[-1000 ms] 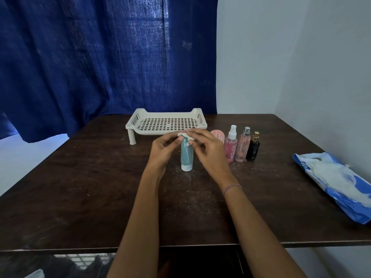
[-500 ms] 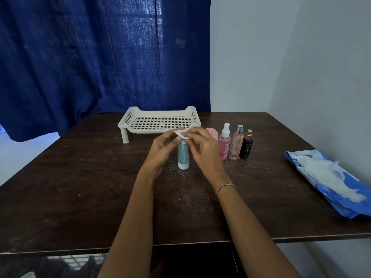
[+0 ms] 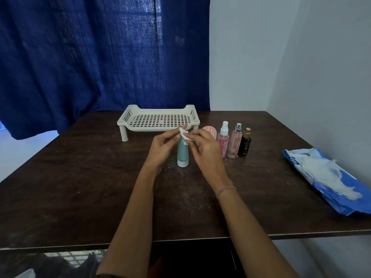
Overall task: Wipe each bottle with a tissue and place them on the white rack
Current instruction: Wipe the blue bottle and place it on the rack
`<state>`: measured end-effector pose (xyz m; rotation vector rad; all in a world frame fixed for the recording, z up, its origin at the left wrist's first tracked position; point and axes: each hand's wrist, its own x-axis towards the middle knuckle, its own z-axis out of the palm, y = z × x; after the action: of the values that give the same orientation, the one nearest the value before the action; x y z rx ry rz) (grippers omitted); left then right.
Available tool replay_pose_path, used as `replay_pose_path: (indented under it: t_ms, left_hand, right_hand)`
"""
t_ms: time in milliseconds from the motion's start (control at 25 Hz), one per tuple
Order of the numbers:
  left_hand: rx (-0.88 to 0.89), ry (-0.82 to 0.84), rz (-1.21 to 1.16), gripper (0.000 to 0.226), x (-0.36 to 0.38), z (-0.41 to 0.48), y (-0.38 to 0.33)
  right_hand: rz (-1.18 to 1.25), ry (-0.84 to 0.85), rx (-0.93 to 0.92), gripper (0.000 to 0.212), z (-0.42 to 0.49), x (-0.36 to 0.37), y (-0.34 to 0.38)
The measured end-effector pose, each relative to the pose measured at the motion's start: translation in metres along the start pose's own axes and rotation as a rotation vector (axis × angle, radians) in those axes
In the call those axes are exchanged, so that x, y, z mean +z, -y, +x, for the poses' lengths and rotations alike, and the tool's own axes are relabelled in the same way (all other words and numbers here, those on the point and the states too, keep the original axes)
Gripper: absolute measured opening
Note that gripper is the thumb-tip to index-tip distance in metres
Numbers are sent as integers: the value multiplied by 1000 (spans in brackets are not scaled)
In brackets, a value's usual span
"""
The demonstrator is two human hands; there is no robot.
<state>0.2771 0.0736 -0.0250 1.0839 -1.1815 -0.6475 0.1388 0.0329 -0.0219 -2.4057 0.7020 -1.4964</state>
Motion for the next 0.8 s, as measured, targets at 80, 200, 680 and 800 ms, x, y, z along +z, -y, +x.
replay_pose_path:
  t_ms: [80, 200, 680, 800]
  left_hand:
    - [15, -9, 21, 32, 0, 1, 2]
    - [22, -48, 51, 32, 0, 2, 3]
    - [56, -106, 114, 30, 5, 0, -3]
    - [46, -126, 105, 31, 7, -2, -5]
  right_hand:
    - [-31, 2, -8, 27, 0, -1, 0]
    - [-43, -8, -22, 26, 0, -2, -1]
    - [-51, 7, -39, 25, -6, 0, 2]
    - [-23, 33, -30, 22, -6, 0, 2]
